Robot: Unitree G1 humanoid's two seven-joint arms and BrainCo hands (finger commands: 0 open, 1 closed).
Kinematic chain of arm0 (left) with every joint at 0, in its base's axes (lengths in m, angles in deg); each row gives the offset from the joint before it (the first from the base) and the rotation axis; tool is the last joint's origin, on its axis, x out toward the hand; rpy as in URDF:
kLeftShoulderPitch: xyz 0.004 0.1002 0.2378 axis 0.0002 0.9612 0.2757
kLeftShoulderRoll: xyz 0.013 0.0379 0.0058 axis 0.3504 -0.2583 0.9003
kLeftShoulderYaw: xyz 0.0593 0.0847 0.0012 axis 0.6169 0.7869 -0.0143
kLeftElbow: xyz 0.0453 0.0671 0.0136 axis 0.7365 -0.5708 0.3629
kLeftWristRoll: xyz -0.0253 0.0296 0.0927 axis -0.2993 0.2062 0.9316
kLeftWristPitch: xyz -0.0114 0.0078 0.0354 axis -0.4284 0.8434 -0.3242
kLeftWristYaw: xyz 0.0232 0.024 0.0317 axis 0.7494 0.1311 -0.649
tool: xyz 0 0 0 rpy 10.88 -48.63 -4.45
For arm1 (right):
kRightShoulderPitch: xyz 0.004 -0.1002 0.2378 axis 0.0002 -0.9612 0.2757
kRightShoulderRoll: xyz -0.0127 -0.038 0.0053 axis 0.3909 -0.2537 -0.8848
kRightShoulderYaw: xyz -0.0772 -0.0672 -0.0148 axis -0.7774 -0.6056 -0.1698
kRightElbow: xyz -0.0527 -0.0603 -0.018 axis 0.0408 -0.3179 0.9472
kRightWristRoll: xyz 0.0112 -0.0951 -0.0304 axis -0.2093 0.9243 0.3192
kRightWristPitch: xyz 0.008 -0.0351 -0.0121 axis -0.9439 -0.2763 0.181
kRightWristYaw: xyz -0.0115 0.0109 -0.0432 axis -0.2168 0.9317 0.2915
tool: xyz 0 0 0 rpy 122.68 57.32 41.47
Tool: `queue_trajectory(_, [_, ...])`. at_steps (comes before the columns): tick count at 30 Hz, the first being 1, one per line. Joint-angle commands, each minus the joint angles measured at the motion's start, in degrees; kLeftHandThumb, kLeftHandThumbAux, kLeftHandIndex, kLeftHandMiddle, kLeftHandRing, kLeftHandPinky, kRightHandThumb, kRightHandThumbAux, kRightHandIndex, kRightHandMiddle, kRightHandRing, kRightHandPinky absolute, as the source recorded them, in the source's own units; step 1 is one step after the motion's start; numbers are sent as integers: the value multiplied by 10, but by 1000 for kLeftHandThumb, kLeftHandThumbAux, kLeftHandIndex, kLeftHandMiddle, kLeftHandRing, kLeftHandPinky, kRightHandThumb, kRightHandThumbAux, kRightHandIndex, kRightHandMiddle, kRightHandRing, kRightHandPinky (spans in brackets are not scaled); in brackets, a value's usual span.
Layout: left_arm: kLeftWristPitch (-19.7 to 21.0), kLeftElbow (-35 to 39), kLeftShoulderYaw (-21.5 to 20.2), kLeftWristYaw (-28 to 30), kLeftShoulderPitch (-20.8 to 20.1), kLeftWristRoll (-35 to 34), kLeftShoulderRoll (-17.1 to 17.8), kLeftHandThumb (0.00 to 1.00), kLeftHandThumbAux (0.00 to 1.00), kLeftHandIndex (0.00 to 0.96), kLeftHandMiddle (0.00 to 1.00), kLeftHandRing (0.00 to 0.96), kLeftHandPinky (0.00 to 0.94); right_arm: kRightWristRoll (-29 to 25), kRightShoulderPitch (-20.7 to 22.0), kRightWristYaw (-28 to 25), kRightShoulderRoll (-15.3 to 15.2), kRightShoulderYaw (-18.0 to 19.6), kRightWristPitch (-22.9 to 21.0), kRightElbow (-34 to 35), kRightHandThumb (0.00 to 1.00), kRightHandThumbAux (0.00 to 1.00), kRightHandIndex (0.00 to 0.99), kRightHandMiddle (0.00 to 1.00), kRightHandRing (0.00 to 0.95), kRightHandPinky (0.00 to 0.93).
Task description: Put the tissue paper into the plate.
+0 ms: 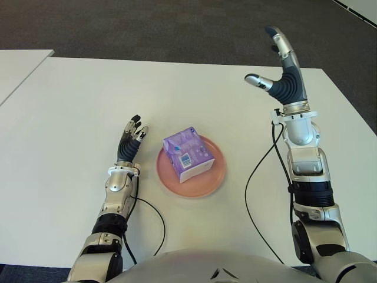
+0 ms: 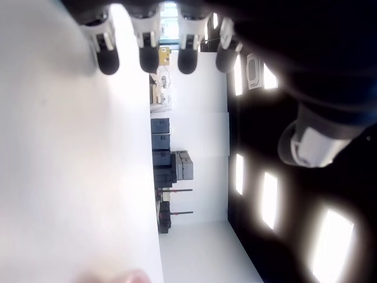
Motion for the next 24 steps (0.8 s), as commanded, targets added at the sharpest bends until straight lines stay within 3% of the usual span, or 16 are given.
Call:
queue_trajectory(1, [33,-30,1,6,31,-2,-5,0,479,0,0,0,0,-18,0,34,25,12,23,-34,85,415,0,0,0,0])
queue_trajectory(4, [35,-30,2,7,31,0,-4,0,485,0,0,0,0,-26,-7,77,56,12,72,-84,48,477,0,0,0,0])
queue_trajectory(9, [32,-30,4,10,31,0,-3,0,490,0,0,0,0,-58,-23,93,76,27,120,-117,24,523,0,0,0,0])
queue_trajectory(21, [42,-16,4,11,36,-7,-7,0,489,0,0,0,0,-129,-49,83,119,43,120,-158,4,545,0,0,0,0])
queue_trajectory(24, [52,4,6,8,41,-7,-10,0,487,0,0,0,0,-141,-71,80,135,40,120,-182,1,543,0,0,0,0])
